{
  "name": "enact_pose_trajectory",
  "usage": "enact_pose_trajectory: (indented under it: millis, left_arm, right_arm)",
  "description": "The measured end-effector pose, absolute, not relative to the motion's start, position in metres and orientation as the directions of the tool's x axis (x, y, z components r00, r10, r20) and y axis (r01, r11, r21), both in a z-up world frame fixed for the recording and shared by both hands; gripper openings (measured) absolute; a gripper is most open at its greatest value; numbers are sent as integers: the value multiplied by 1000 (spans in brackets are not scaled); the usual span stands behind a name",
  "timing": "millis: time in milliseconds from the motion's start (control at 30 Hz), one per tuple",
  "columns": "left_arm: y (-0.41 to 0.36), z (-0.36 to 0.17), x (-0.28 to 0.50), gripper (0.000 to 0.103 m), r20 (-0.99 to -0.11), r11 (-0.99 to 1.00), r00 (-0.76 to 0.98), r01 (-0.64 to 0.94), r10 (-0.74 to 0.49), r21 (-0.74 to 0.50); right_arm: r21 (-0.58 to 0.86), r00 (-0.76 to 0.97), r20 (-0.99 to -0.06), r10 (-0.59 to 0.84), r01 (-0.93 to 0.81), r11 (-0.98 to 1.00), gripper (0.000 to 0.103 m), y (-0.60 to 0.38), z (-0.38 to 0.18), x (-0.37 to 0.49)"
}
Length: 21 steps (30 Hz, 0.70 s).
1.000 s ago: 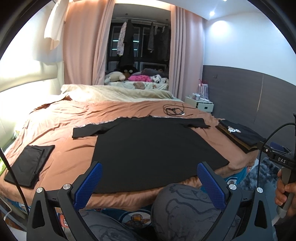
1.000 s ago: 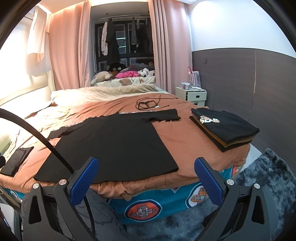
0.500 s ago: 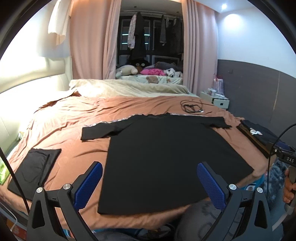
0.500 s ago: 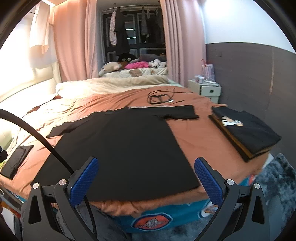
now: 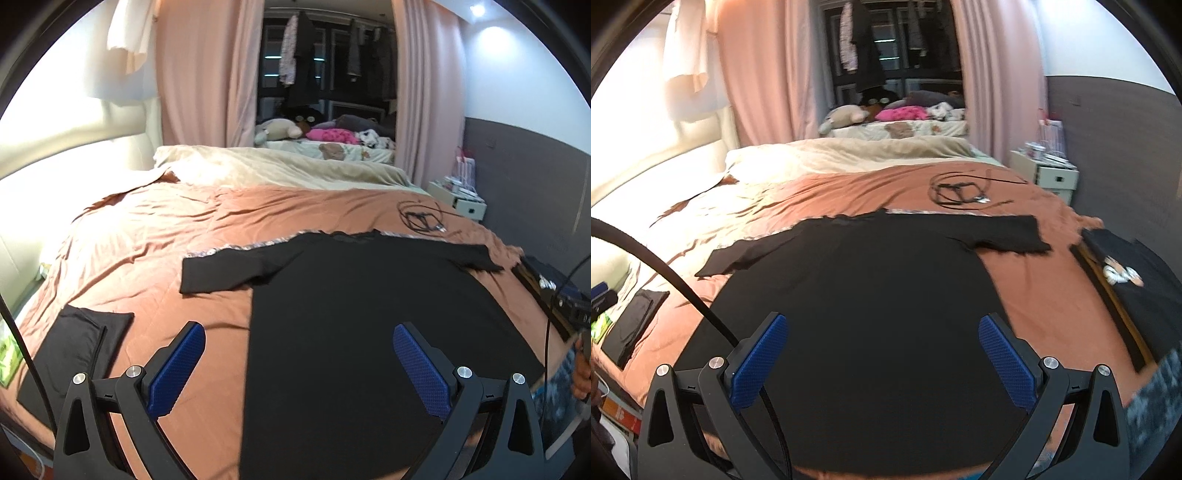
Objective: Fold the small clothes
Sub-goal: 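Lower both grippers onto one side edge of the shirt and close them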
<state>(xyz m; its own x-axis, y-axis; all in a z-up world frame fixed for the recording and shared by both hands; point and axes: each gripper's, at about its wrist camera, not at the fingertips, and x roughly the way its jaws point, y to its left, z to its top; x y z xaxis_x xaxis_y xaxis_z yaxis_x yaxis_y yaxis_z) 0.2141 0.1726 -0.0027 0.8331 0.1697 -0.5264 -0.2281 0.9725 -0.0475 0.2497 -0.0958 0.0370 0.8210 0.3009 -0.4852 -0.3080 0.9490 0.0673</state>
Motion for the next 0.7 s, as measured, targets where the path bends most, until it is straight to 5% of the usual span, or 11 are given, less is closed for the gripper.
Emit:
enact_pose_trajectory:
  millis: [267,700]
  left_arm:
    - [222,1,257,97,-544,955,811,-291,217,-53]
    - [299,-16,326,76,-608,935,754,-350,249,-52]
  right_arm:
    - [83,769,-503,393,-410,908,103,-80,36,317]
    - [145,667,-558,494,-508,849,71,-46,35,432]
